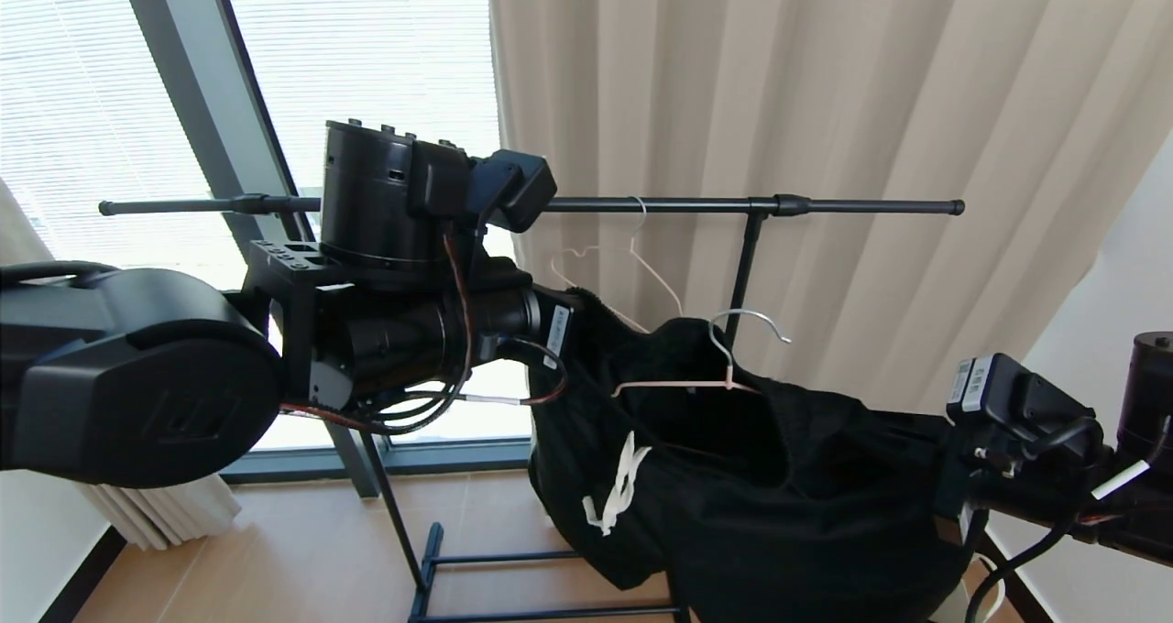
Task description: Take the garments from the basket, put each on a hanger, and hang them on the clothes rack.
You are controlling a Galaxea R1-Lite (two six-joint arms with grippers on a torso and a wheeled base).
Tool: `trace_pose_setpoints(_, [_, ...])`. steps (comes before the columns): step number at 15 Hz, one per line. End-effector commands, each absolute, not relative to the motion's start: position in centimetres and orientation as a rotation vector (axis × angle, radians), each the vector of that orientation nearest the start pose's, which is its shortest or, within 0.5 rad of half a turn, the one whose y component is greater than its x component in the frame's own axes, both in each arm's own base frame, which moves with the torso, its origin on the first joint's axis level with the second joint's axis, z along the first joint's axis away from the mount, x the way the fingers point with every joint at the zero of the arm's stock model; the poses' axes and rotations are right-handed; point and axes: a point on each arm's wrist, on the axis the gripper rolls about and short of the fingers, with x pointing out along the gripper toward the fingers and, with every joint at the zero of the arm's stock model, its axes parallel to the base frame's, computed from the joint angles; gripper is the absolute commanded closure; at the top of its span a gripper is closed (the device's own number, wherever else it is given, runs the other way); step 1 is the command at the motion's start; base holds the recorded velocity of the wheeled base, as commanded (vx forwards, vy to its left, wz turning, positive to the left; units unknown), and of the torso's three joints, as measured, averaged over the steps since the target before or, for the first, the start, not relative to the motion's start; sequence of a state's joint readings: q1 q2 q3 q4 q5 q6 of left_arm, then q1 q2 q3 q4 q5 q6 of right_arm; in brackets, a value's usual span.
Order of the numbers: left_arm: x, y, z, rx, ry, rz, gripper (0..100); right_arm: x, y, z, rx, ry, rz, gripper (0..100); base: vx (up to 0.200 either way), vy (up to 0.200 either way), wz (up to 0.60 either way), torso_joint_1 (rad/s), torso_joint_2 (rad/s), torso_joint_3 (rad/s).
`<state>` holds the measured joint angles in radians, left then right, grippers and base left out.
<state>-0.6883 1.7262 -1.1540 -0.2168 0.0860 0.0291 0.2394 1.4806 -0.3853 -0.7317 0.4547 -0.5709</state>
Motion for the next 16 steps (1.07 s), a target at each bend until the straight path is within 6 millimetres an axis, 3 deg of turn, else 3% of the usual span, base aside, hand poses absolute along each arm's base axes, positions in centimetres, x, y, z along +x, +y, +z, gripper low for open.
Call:
trace_pose_setpoints(1, [25.1,-21.0,21.8,0.184,0.363,-0.602,100,20.6,6.9,14.2,-0.467,0.144,0.798,100,0.0,0.0,0.0,0.0,0.0,0.0])
trace_pose_setpoints(8, [23.5,-22.3,20.8,0.2,0.395,-0.633,100,20.6,7.0,14.2,-0.462,0.141,0.803,100,0.0,0.0,0.0,0.0,0.0,0.0])
trace_pose_setpoints(13, [22.0,-22.5,21.6,0.198,0.371,-0.667,100,21.5,8.1,13.8,-0.336,0.16,0.816,100,0.0,0.0,0.0,0.0,0.0,0.0])
trace_pose_setpoints(16, [21.4,-22.1,21.0,0.211,0.391,-0.672,100,22.3,8.4,13.5,-0.246,0.159,0.807,100,0.0,0.0,0.0,0.0,0.0,0.0])
